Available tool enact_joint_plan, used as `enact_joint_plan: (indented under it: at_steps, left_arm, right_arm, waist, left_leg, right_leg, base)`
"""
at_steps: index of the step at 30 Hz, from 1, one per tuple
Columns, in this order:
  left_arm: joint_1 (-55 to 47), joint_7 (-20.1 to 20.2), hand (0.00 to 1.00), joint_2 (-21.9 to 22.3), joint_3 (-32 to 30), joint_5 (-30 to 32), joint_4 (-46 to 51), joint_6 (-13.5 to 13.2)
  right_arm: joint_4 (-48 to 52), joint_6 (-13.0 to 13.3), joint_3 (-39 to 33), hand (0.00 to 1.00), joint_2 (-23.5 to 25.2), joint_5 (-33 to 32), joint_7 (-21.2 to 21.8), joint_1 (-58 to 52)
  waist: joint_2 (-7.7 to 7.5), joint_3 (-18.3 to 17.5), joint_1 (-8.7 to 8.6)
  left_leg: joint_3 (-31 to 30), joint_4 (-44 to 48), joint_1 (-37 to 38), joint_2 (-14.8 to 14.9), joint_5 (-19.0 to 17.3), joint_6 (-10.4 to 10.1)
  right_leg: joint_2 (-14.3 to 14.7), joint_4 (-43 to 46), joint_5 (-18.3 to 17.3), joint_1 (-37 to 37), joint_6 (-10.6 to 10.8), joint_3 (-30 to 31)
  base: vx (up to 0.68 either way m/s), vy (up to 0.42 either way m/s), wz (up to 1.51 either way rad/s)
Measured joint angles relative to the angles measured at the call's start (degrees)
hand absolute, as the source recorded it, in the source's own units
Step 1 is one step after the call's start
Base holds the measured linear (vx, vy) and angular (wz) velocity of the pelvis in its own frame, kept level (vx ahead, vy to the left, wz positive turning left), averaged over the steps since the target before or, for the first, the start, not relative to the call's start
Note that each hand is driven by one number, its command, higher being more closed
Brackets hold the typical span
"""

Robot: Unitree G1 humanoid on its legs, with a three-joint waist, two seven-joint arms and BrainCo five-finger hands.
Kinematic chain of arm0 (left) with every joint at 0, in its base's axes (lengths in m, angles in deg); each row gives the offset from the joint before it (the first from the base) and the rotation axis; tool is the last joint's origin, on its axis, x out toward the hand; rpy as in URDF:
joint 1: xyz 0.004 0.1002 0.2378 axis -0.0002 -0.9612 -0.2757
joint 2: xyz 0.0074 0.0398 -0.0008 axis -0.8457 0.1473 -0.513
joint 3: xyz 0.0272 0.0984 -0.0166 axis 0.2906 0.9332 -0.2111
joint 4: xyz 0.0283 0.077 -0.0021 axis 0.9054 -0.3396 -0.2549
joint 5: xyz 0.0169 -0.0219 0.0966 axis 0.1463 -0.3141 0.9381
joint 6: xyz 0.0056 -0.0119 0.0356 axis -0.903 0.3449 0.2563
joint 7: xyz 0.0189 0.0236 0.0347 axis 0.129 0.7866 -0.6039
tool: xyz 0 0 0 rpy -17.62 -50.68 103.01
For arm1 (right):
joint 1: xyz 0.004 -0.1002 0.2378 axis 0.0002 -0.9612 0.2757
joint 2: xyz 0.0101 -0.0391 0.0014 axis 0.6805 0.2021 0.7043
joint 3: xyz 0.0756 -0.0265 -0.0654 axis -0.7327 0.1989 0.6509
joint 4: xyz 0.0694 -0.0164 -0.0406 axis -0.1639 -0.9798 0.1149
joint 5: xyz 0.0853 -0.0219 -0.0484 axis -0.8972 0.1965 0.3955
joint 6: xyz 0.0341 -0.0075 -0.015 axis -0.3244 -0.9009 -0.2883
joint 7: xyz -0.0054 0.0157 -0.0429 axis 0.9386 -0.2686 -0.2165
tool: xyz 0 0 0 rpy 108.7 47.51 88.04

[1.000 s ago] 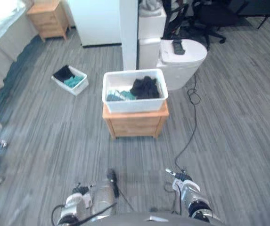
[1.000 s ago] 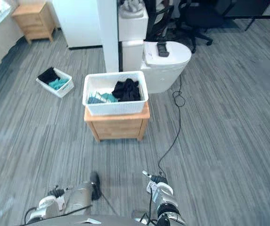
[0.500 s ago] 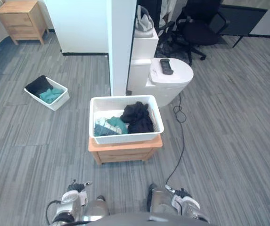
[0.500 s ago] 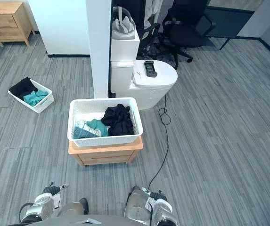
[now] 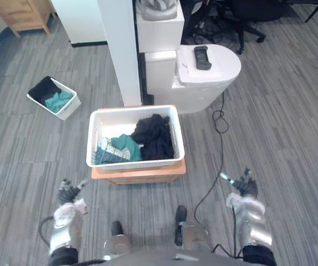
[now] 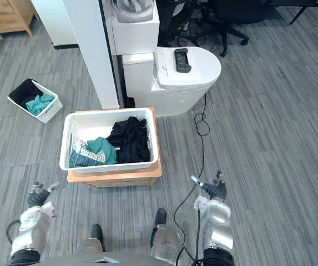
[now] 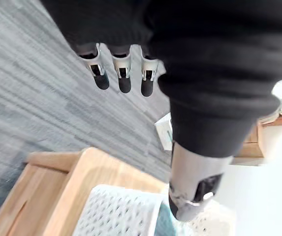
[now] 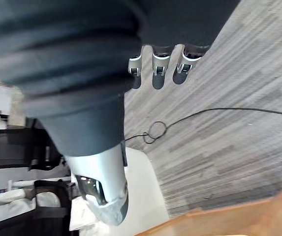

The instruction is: Pick up the laundry basket with both hands and put the clothes into the washing machine.

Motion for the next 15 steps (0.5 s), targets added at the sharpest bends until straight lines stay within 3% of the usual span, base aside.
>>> enact_joint_plan:
  at_steps: [2, 7, 10, 15]
  left_arm:
    - [0.42, -0.05, 0.00, -2.74, -1.45, 0.00, 1.89, -0.01]
    - [6.49, 0.14, 0.00, -11.24, -2.00, -0.03, 1.88, 0.00]
    - [14.73, 0.90, 0.00, -17.60, 1.11, 0.01, -6.08, 0.17]
    - [26.35, 1.40, 0.00, -24.18, 6.07, -0.01, -16.82, 0.67]
  right_arm:
    - [1.72, 0.06, 0.07, 0.00, -1.36, 0.08, 0.07, 1.23]
    - [1.30, -0.16, 4.99, 0.00, -11.39, -0.01, 0.56, 9.67]
    - [-4.05, -0.39, 10.10, 0.00, -17.30, -0.61, 0.73, 18.04]
    - [-12.54, -0.71, 15.66, 0.00, -22.99, -2.06, 1.52, 28.81]
  waist:
    - [-0.12, 0.05, 0.04]
    - [-0.12, 0.91, -0.17]
    - [-0.15, 3.17, -0.29]
    - [-0.23, 6.78, -0.21]
  left_leg:
    - [0.61, 0.02, -0.62, -0.39, -0.02, 0.04]
    - [1.01, 1.25, -2.58, -0.87, -0.22, 0.39]
    - [1.01, 2.47, -4.21, -1.04, -0.29, 0.51]
    - [1.09, 3.34, -7.99, -1.31, 0.64, 0.66]
  right_leg:
    - [-0.09, -1.86, 1.47, -0.14, 0.14, 0.51]
    - [-0.21, -5.79, 4.79, -0.22, 0.08, 1.23]
    - [-0.28, -7.68, 6.86, -0.65, -0.09, 1.58]
    - [-0.37, -9.31, 9.45, -3.62, -0.48, 2.19]
  base:
    - [-0.01, 0.052, -0.15]
    - [-0.05, 0.017, -0.06]
    - [-0.11, -0.016, -0.04]
    - [-0.09, -0.023, -0.04]
